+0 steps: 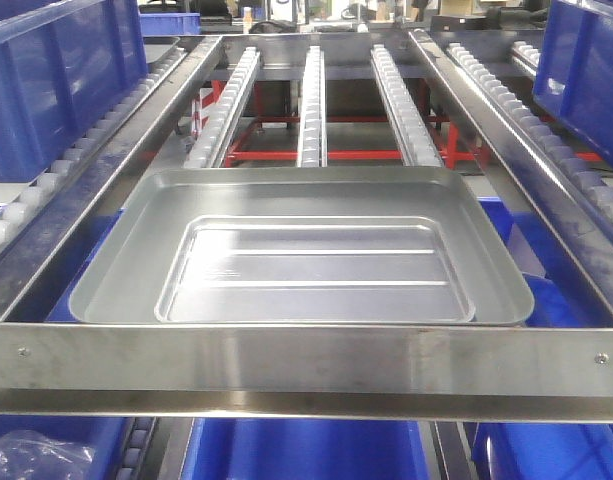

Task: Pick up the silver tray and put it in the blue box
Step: 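Lower both arms toward the silver tray on the roller shelf, then position both open grippers over the tray's side rims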

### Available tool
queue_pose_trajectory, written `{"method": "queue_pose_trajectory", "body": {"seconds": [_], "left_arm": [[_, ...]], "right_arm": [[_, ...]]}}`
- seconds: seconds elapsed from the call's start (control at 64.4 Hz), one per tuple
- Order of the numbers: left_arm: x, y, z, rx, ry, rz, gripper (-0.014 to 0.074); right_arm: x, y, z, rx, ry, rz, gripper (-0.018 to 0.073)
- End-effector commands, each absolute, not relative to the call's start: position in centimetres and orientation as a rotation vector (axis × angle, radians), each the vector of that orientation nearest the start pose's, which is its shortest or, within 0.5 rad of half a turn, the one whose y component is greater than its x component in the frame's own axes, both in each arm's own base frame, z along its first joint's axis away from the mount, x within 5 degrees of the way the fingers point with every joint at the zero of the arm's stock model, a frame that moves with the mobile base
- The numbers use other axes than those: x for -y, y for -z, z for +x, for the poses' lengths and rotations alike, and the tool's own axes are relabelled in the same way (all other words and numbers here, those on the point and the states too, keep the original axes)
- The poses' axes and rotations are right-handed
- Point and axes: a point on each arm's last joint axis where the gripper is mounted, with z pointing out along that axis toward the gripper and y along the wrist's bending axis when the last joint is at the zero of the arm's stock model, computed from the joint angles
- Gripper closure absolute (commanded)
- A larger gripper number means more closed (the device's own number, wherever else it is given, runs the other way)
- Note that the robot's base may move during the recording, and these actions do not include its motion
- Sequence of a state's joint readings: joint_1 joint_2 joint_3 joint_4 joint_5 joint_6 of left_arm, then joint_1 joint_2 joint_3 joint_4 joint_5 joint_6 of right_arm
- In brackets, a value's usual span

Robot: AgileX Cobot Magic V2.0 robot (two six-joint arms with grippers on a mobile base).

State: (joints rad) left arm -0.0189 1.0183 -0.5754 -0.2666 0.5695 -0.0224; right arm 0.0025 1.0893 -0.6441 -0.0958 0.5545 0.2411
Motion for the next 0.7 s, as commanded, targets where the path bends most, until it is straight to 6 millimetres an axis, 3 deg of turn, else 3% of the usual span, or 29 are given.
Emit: {"method": "queue_pose_trajectory", "body": {"seconds": [0.0, 0.14, 0.233, 0.466, 0.575, 0.683], "left_arm": [[2.1, -25.7, 20.2, -2.42, 0.354, -0.267, 0.0602], [5.1, -26.4, 21.7, -2.429, 0.397, -0.093, 0.0601], [7.4, -26.8, 22.6, -2.431, 0.42, -0.085, 0.0601], [12.7, -26.7, 25.7, -2.515, 0.264, 0.01, 0.0601], [15.6, -27.0, 27.4, -2.522, 0.284, 0.068, 0.0601], [17.2, -27.1, 29.1, -2.554, 0.333, 0.032, 0.0602]], "right_arm": [[0.1, -26.3, 22.0, -2.394, -0.047, 0.211, 0.0508], [-2.9, -26.0, 23.9, -2.489, -0.104, 0.101, 0.0503], [-5.5, -26.1, 25.2, -2.498, -0.157, 0.117, 0.0503], [-10.6, -25.8, 28.9, -2.543, -0.102, 0.068, 0.0503], [-12.3, -26.0, 30.3, -2.573, -0.103, 0.051, 0.0503], [-13.3, -25.6, 31.8, -2.618, -0.143, 0.023, 0.0504]]}}
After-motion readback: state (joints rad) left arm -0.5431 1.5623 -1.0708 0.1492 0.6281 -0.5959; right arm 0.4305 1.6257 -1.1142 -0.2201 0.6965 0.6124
